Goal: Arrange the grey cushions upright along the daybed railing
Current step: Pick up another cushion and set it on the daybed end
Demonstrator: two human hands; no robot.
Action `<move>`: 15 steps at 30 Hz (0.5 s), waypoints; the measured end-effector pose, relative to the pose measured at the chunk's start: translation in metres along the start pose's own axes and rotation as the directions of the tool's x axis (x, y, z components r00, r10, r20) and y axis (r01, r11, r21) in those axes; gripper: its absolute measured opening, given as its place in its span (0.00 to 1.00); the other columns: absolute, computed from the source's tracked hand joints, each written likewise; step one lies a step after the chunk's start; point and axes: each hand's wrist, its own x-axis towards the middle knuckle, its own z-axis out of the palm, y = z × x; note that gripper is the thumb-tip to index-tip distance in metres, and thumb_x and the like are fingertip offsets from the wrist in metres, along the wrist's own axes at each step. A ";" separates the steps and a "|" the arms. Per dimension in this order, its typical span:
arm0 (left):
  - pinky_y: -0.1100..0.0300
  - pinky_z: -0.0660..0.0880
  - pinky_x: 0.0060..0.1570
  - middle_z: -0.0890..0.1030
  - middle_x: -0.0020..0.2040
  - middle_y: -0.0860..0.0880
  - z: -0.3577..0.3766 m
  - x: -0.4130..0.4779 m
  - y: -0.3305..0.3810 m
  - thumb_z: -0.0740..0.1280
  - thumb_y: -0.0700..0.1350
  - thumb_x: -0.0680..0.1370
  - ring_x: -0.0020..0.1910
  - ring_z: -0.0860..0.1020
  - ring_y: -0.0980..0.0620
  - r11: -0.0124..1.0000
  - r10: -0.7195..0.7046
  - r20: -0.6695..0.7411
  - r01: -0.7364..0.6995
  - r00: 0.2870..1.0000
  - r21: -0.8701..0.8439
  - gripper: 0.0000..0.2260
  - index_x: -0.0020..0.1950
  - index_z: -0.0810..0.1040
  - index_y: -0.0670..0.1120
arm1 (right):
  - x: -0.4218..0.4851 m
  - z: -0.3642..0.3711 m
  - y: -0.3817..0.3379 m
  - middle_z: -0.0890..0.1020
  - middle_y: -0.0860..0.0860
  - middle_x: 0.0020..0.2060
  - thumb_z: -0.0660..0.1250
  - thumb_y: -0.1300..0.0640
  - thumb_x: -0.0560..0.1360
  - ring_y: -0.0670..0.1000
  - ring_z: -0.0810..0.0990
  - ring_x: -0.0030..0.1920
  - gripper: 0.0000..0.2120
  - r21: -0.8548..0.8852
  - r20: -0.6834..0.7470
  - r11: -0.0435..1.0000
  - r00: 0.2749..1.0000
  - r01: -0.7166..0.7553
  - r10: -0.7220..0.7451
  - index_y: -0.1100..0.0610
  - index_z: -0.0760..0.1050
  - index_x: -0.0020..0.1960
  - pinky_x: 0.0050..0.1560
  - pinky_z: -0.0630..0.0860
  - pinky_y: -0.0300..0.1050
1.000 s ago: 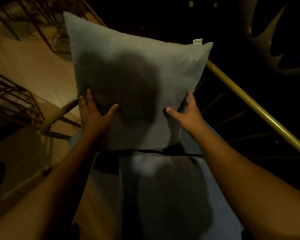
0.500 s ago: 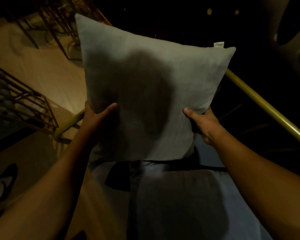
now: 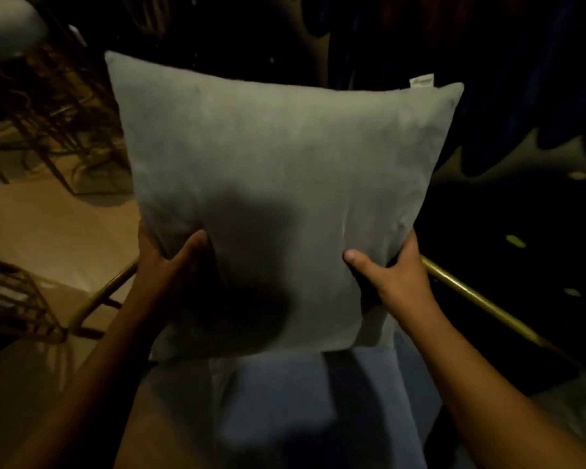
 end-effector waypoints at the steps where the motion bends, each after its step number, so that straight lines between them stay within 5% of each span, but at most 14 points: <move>1: 0.42 0.67 0.69 0.64 0.75 0.51 0.006 -0.016 0.004 0.71 0.72 0.57 0.72 0.66 0.48 1.000 0.005 0.025 -0.005 1.000 0.002 0.51 0.74 0.54 0.58 | -0.019 -0.018 -0.001 0.74 0.35 0.56 0.79 0.45 0.60 0.42 0.74 0.59 0.38 -0.045 -0.040 0.999 0.999 -0.004 0.002 0.38 0.62 0.63 0.58 0.72 0.42; 6: 0.44 0.66 0.69 0.67 0.74 0.46 0.044 -0.098 0.007 0.71 0.67 0.64 0.71 0.68 0.46 0.999 -0.030 0.273 0.032 0.961 -0.005 0.45 0.75 0.60 0.50 | -0.120 -0.099 0.015 0.73 0.49 0.67 0.70 0.25 0.52 0.54 0.73 0.66 0.49 -0.168 -0.244 0.972 0.962 -0.163 0.119 0.42 0.63 0.68 0.63 0.73 0.59; 11: 0.41 0.65 0.70 0.66 0.74 0.49 0.106 -0.194 0.012 0.71 0.68 0.58 0.72 0.67 0.45 0.996 -0.085 0.377 0.079 0.922 0.032 0.50 0.75 0.58 0.54 | -0.225 -0.180 0.032 0.74 0.50 0.65 0.68 0.23 0.53 0.56 0.74 0.64 0.47 -0.178 -0.461 0.946 0.872 -0.272 0.164 0.41 0.63 0.67 0.62 0.74 0.59; 15: 0.50 0.67 0.68 0.69 0.72 0.50 0.158 -0.278 0.021 0.76 0.56 0.65 0.69 0.70 0.49 0.999 -0.012 0.527 0.029 0.850 -0.023 0.42 0.74 0.59 0.54 | -0.302 -0.245 0.051 0.72 0.52 0.67 0.64 0.20 0.52 0.61 0.71 0.66 0.52 -0.157 -0.597 0.907 0.769 -0.392 0.229 0.44 0.60 0.70 0.64 0.71 0.63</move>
